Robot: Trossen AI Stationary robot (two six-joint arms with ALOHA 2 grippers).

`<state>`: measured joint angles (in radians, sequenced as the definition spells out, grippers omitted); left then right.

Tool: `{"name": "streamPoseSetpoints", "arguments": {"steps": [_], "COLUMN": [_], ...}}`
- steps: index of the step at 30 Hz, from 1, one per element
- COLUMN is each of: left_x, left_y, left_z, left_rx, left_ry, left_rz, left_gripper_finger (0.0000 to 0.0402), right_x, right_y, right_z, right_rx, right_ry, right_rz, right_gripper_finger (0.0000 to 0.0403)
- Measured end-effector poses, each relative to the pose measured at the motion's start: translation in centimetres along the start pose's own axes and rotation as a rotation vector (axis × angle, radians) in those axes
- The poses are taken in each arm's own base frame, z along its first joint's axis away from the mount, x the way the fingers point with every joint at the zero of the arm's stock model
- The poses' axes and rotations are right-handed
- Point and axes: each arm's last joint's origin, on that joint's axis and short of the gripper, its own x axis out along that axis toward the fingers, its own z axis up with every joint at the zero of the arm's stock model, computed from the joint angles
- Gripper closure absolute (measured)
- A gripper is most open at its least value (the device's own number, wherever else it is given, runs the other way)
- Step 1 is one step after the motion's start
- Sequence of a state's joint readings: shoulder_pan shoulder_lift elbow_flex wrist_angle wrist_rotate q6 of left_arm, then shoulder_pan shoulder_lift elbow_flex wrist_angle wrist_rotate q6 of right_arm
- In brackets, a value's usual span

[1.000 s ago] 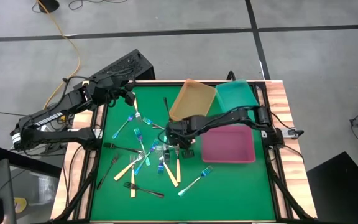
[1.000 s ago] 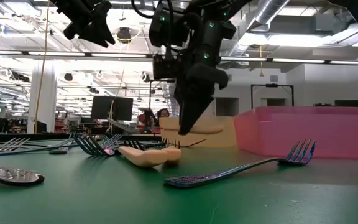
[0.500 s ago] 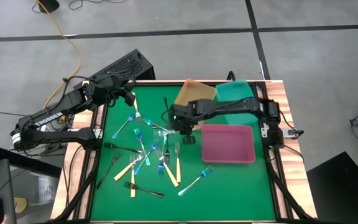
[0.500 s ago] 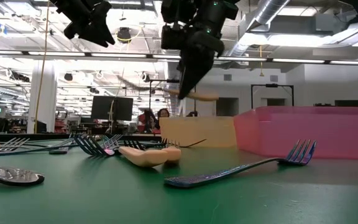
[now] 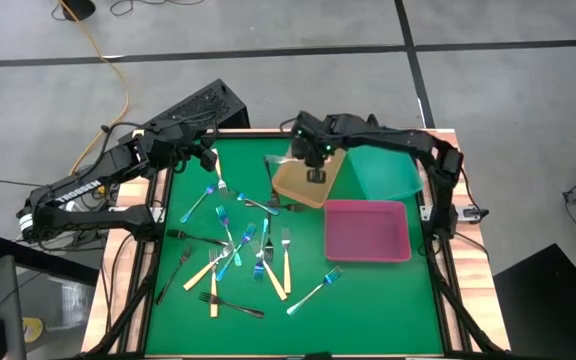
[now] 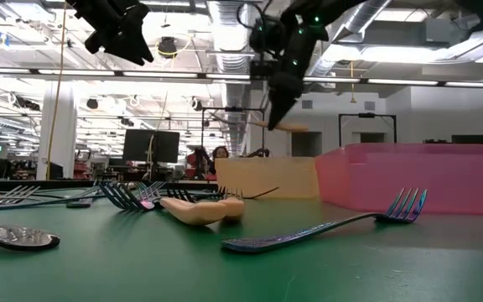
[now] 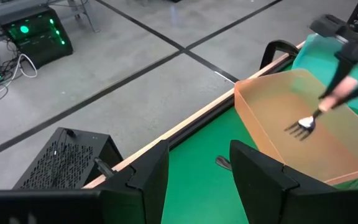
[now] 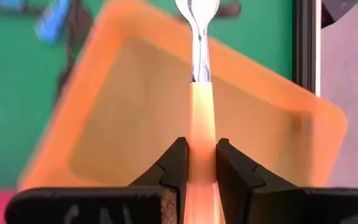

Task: Sort silverware by color (type)
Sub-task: Put the orange fork into the orange bin

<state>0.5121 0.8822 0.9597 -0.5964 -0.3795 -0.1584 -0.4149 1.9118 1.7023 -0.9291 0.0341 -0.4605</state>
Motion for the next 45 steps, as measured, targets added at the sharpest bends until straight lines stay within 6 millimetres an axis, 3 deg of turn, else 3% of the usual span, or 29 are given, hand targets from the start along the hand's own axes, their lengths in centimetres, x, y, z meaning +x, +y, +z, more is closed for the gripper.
{"name": "streamPoseSetpoints", "arguments": {"steps": [8, 15, 28, 45], "left_x": [0.0, 0.0, 0.0, 0.0], "left_y": [0.0, 0.0, 0.0, 0.0], "left_z": [0.0, 0.0, 0.0, 0.1], "left_rx": [0.004, 0.004, 0.003, 0.001], "left_ry": [-0.001, -0.003, -0.003, -0.008], "left_rz": [0.001, 0.0, 0.001, 0.0], "left_gripper_finger": [0.0246, 0.0246, 0.0246, 0.0246], "right_x": [1.0, 3.3, 5.3, 5.6], "right_y": [-1.4, -0.4, -0.5, -1.6], "right_z": [-1.9, -2.5, -3.9, -4.2], "right_rx": [-0.234, -0.327, -0.334, -0.238], "right_ry": [0.101, 0.136, 0.132, 0.067], "right_rz": [-0.039, 0.001, -0.017, -0.019], "right_gripper_finger": [0.0317, 0.0317, 0.0315, 0.0314]}}
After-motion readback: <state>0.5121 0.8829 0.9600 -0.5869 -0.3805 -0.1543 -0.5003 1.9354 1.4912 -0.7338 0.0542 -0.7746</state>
